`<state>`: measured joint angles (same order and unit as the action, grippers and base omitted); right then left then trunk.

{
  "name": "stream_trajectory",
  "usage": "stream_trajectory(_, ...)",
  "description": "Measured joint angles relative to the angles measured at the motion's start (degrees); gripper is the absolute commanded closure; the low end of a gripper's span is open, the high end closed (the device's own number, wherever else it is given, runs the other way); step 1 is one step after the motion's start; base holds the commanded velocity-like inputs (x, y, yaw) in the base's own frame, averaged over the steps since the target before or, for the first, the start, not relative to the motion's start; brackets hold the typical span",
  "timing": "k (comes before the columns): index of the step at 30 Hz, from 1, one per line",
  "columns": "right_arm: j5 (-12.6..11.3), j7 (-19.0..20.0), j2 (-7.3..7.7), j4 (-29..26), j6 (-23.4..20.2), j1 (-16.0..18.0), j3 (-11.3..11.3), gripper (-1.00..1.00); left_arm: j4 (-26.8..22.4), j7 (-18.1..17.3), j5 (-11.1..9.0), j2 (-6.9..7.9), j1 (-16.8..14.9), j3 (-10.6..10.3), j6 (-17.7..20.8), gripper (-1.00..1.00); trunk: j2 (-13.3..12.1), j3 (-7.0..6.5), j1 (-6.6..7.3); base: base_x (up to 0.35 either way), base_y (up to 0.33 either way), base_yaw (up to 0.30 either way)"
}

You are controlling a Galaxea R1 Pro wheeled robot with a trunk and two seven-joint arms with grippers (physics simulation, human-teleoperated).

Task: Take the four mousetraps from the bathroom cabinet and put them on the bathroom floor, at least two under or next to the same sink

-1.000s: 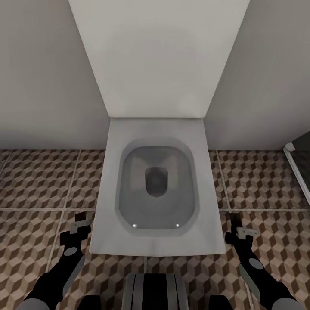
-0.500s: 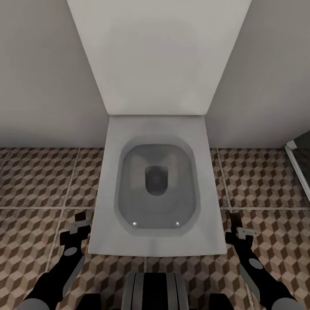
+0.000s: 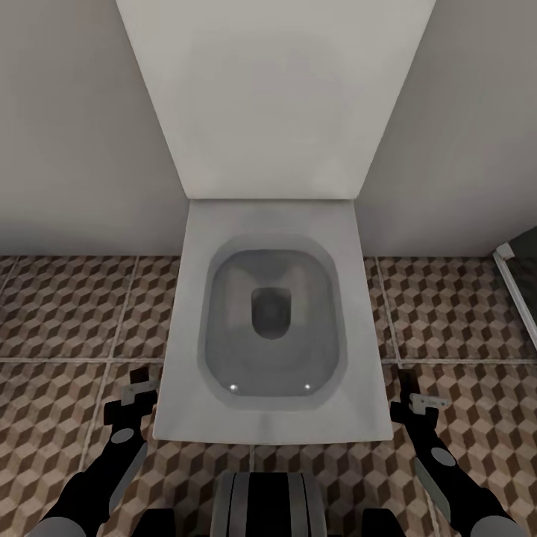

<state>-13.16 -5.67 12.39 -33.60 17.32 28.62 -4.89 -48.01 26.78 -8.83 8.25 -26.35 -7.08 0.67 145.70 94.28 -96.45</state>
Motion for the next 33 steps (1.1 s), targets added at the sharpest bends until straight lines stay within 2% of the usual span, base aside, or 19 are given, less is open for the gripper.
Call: stream_trajectory(33, 0.0, 0.0, 0.0, 0.0, 0.08, 0.0, 0.11, 1.0, 0.0, 0.0, 0.0, 0.05, 0.09, 0.0, 0.0, 1.0, 0.0, 0.0, 0.0, 0.0, 0.0, 0.0)
